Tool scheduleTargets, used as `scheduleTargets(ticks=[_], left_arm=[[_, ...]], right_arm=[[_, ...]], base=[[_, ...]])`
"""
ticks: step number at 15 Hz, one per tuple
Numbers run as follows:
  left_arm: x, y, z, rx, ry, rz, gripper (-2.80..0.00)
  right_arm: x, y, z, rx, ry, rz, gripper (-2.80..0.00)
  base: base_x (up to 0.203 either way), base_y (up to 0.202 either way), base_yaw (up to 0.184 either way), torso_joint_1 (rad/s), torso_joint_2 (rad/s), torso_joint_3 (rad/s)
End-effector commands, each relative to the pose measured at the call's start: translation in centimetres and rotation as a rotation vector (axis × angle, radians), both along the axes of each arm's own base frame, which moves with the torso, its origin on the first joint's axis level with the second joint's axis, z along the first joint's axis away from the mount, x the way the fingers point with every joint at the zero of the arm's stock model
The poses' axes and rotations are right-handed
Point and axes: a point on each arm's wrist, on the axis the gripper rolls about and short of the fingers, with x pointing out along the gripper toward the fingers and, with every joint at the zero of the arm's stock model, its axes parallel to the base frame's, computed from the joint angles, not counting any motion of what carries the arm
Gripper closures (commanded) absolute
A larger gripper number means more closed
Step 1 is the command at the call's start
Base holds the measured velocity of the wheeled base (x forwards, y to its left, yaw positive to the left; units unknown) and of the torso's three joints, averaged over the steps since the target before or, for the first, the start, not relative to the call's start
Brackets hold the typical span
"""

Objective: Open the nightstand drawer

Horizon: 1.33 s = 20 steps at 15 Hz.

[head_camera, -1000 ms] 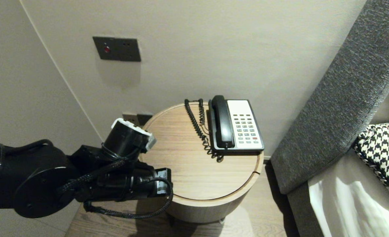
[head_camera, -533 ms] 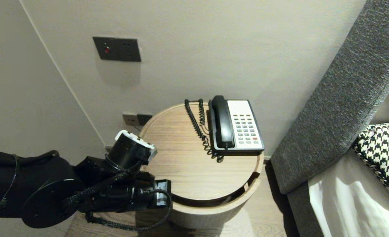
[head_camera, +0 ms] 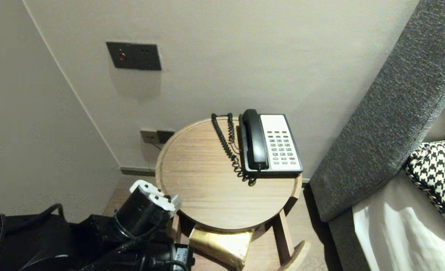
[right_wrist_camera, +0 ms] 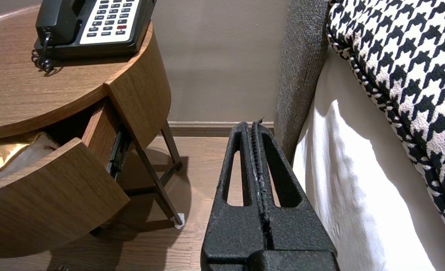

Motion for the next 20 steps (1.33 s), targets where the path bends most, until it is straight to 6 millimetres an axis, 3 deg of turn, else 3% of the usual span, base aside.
scheduleTargets(ticks=[1, 5, 9, 15, 20], left_arm=[[-1.8, 0.3, -0.5, 0.009, 0.03, -0.032, 0.0], [-3.8, 0.1, -0.7, -0.009, 0.039, -0.079, 0.0], [-5.4, 1.2, -0.6, -0.013, 0.046, -0.107, 0.0], [-7.0, 2.3, -1.7, 0.027, 0.077, -0.142, 0.0], [-7.3, 2.6, -1.0, -0.004, 0.058, -0.145, 0.0]], right_arm=[[0.3, 0.0, -1.1, 0.0, 0.04, 0.001, 0.0], [0.3, 0.0, -1.1, 0.0, 0.04, 0.001, 0.0], [0.3, 0.0, -1.1, 0.0, 0.039, 0.001, 0.0], [0.3, 0.0, -1.1, 0.0, 0.039, 0.001, 0.0], [0.3, 0.0, -1.1, 0.0, 0.04, 0.001, 0.0]], base=[[0.0, 0.0, 0.0, 0.0, 0.0, 0.0], [0.0, 0.0, 0.0, 0.0, 0.0, 0.0], [0.0, 0.0, 0.0, 0.0, 0.0, 0.0], [0.0, 0.0, 0.0, 0.0, 0.0, 0.0], [0.0, 0.0, 0.0, 0.0, 0.0, 0.0]])
